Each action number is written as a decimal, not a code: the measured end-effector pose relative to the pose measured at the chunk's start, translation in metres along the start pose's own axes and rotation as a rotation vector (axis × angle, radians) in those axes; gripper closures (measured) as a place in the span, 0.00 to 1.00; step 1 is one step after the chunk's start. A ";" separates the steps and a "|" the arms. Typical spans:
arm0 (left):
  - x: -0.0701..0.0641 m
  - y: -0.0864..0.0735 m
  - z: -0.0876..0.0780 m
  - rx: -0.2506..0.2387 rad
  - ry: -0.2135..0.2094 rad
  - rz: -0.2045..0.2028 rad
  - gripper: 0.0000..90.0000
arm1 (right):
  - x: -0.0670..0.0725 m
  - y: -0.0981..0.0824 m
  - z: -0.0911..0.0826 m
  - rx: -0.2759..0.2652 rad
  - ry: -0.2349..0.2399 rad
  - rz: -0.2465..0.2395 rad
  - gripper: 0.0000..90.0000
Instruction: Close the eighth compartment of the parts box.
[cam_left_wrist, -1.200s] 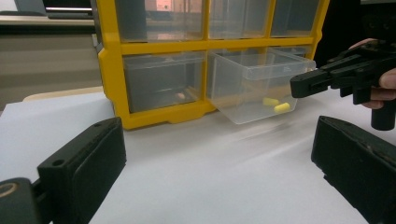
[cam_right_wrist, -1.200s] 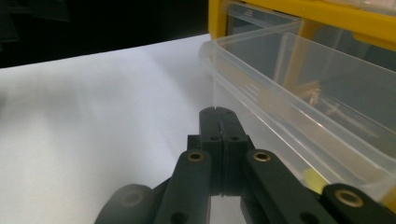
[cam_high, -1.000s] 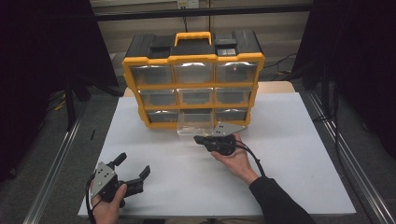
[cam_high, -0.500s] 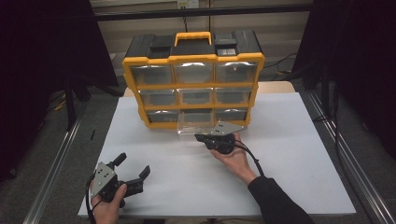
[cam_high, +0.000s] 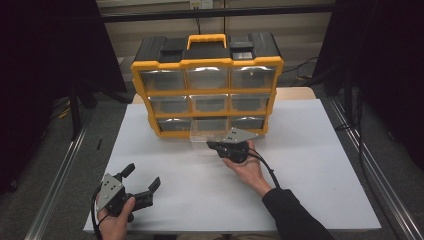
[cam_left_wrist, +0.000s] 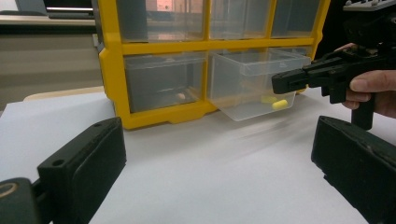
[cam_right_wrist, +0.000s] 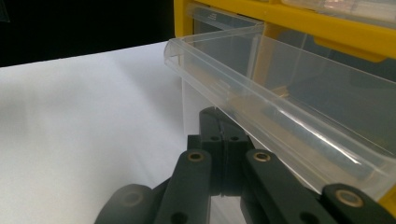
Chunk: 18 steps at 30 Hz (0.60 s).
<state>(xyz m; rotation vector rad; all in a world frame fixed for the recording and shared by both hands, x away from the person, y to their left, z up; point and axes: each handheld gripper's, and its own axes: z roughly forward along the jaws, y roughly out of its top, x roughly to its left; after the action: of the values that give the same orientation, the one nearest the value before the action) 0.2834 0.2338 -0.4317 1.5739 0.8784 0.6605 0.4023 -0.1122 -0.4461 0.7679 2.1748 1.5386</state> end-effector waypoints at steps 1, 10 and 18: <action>0.000 0.000 0.000 0.000 -0.001 0.002 0.04 | -0.001 0.000 0.000 0.000 -0.002 0.001 1.00; -0.001 0.000 0.000 -0.002 -0.002 -0.001 0.04 | -0.003 0.000 0.003 -0.002 -0.012 0.007 1.00; 0.000 0.000 0.000 -0.002 -0.003 -0.001 0.04 | -0.005 0.003 0.006 -0.007 -0.029 -0.007 1.00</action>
<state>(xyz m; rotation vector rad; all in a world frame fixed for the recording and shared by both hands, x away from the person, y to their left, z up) 0.2835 0.2337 -0.4315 1.5722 0.8761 0.6584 0.4104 -0.1103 -0.4455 0.7749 2.1476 1.5213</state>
